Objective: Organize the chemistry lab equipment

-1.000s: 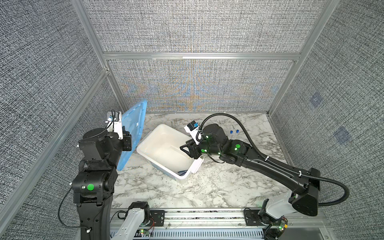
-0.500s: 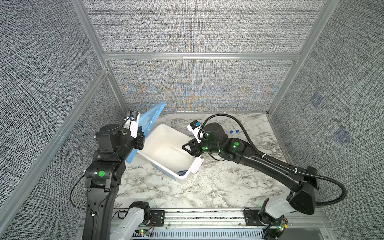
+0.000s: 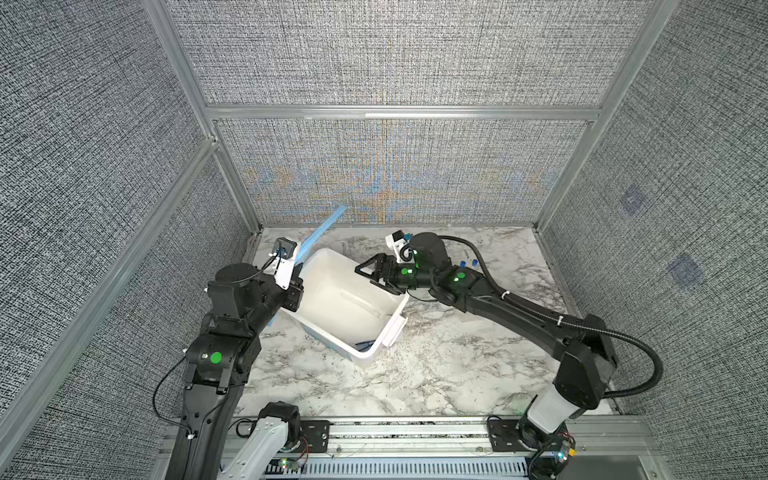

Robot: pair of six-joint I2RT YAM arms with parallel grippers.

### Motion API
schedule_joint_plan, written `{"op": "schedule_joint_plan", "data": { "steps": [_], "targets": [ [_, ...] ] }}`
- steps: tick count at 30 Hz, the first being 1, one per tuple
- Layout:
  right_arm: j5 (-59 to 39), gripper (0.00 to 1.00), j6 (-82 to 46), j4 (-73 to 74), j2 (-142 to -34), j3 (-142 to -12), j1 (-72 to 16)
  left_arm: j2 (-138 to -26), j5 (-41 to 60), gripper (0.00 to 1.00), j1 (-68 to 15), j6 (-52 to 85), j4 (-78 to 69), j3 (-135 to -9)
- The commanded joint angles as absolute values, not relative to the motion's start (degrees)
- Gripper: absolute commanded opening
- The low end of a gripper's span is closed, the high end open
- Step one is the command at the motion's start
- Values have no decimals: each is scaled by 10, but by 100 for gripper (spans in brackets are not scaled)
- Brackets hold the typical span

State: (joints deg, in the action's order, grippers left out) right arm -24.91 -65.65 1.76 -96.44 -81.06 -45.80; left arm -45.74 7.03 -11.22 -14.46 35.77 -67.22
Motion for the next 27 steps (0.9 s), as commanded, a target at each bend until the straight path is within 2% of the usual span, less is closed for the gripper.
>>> {"op": "schedule_joint_plan", "data": {
  "steps": [1, 5, 10, 24, 26, 27],
  "targets": [
    [-267, 99, -831, 184, -983, -823, -471, -455, 110, 0, -117, -122, 393, -665],
    [-230, 99, -871, 206, -1009, -850, -491, -454, 107, 0, -120, -140, 396, -658],
    [-209, 91, -905, 259, -1015, -858, -504, -444, 98, 0, -121, -154, 390, -642],
    [-207, 81, -942, 158, -1064, -951, -517, -409, 147, 4, -121, -239, 356, -593],
    [-204, 76, -934, 131, -1063, -958, -518, -401, 173, 6, -121, -269, 357, -581],
    [-203, 69, -928, 112, -1063, -961, -519, -397, 180, 5, -121, -279, 354, -575]
  ]
}}
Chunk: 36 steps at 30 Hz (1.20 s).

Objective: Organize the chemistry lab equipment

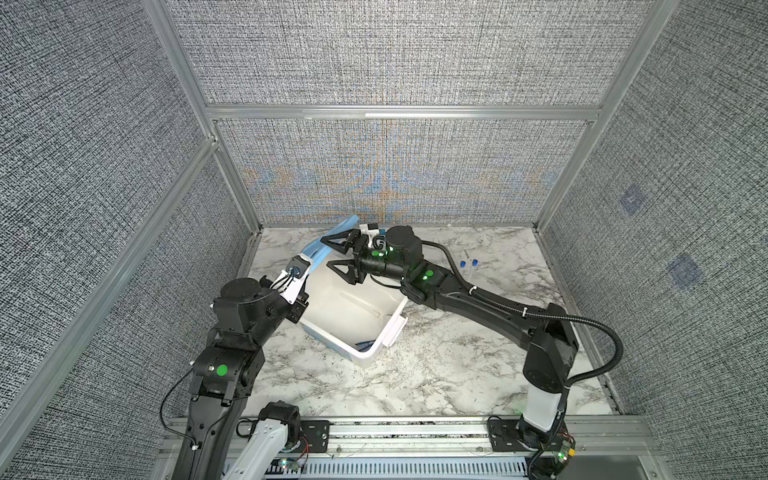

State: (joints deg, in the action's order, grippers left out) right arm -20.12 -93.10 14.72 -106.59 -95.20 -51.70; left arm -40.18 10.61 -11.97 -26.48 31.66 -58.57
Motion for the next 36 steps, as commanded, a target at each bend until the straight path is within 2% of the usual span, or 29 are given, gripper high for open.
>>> {"op": "schedule_joint_plan", "data": {
  "steps": [1, 8, 12, 13, 15, 17, 18, 19, 20, 23, 28, 36],
  "targets": [
    [-204, 64, -922, 90, -1064, -969, -518, -392, 183, 6, -121, -286, 352, -568],
    [-215, 56, -918, 47, -1073, -978, -519, -368, 172, 8, -121, -334, 355, -551],
    [-217, 52, -920, 50, -1077, -973, -519, -359, 165, 16, -122, -355, 363, -546],
    [-215, 50, -922, 51, -1077, -969, -519, -355, 165, 16, -121, -357, 361, -543],
    [-209, 39, -925, 62, -1074, -959, -519, -347, 169, 18, -121, -362, 355, -537],
    [-204, 34, -933, 74, -1071, -947, -519, -341, 175, 20, -121, -363, 348, -533],
    [-203, 30, -935, 79, -1071, -943, -520, -339, 180, 24, -121, -364, 346, -532],
    [-203, 29, -939, 85, -1070, -939, -520, -335, 185, 35, -122, -364, 343, -529],
    [-203, 28, -944, 93, -1070, -931, -520, -331, 191, 52, -122, -365, 341, -526],
    [-200, 25, -956, 122, -1067, -911, -518, -317, 224, 77, -121, -380, 340, -516],
    [-203, 20, -966, 154, -1064, -883, -519, -278, 277, 90, -121, -402, 333, -491],
    [-219, 15, -974, 217, -1046, -791, -508, -269, 409, 94, -121, -322, 315, -497]
  ]
}}
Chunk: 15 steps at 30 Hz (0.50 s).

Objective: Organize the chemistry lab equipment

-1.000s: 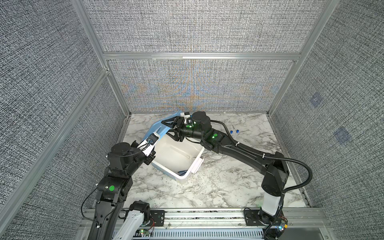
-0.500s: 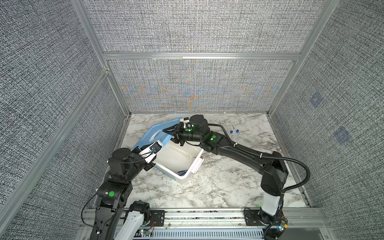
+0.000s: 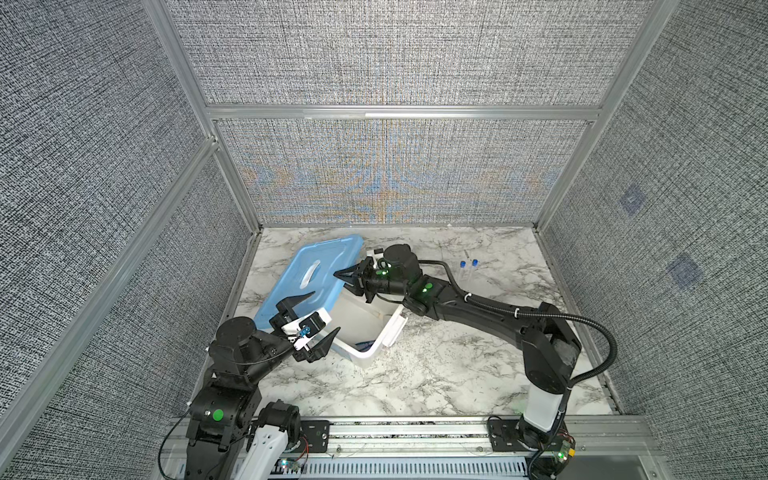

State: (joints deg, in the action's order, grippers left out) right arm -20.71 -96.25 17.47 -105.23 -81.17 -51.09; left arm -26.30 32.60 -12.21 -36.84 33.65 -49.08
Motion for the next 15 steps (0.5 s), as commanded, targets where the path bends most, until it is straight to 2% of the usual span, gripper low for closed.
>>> {"op": "schedule_joint_plan", "data": {
  "steps": [1, 5, 7, 10, 13, 15],
  "targets": [
    [-222, 15, -976, 224, -1044, -778, -507, -277, 440, 94, -121, -301, 309, -497],
    [-222, 16, -982, 261, -1036, -726, -505, -297, 564, 94, -121, -177, 237, -479],
    [-221, 18, -984, 276, -1035, -707, -504, -301, 587, 94, -121, -75, 155, -460],
    [-217, 22, -992, 301, -1037, -682, -505, -322, 481, 89, -121, 143, 59, -445],
    [-214, 23, -1005, 325, -1044, -664, -503, -364, 391, 88, -121, 207, 162, -487],
    [-214, 24, -1006, 331, -1046, -655, -503, -393, 289, 88, -121, 224, 265, -527]
  ]
}}
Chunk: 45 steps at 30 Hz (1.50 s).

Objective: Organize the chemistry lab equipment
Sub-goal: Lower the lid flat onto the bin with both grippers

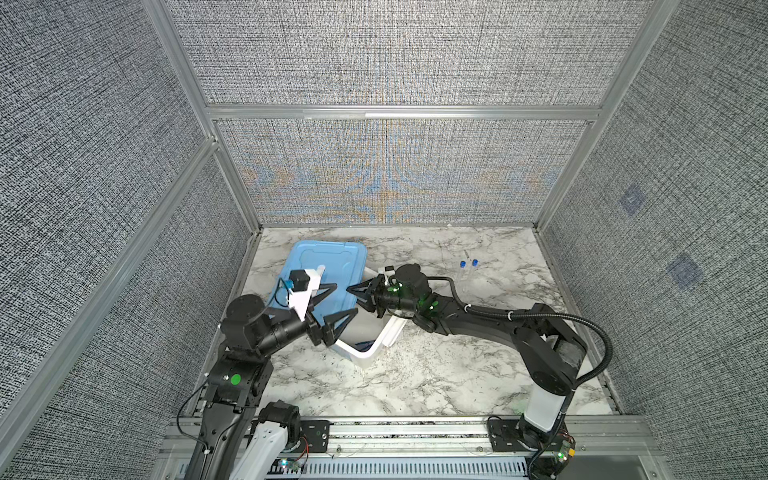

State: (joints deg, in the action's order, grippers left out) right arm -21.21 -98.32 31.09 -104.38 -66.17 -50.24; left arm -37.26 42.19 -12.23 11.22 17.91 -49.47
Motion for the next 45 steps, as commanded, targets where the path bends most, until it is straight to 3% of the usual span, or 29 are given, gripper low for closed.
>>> {"op": "schedule_joint_plan", "data": {
  "steps": [1, 5, 7, 10, 16, 21, 27, 45],
  "targets": [
    [-216, 25, -1006, 332, -1048, -651, -503, -410, 208, 88, -121, 244, 326, -551],
    [-216, 33, -1009, 343, -1049, -633, -502, -465, -43, 92, -120, 276, 508, -627],
    [-214, 35, -1005, 336, -1044, -627, -501, -474, -122, 94, -115, 286, 549, -634],
    [-209, 38, -983, 304, -1027, -621, -498, -475, -161, 95, -91, 295, 572, -627],
    [-189, 41, -929, 230, -987, -614, -486, -502, -79, 99, -3, 248, 555, -600],
    [-174, 46, -891, 177, -966, -615, -481, -530, -68, 99, 30, 229, 546, -599],
    [-159, 53, -810, 84, -957, -659, -487, -570, 14, 99, 63, 219, 525, -590],
    [-91, 54, -603, -124, -1013, -821, -510, -525, 248, 81, 63, 211, 477, -519]
  ]
}}
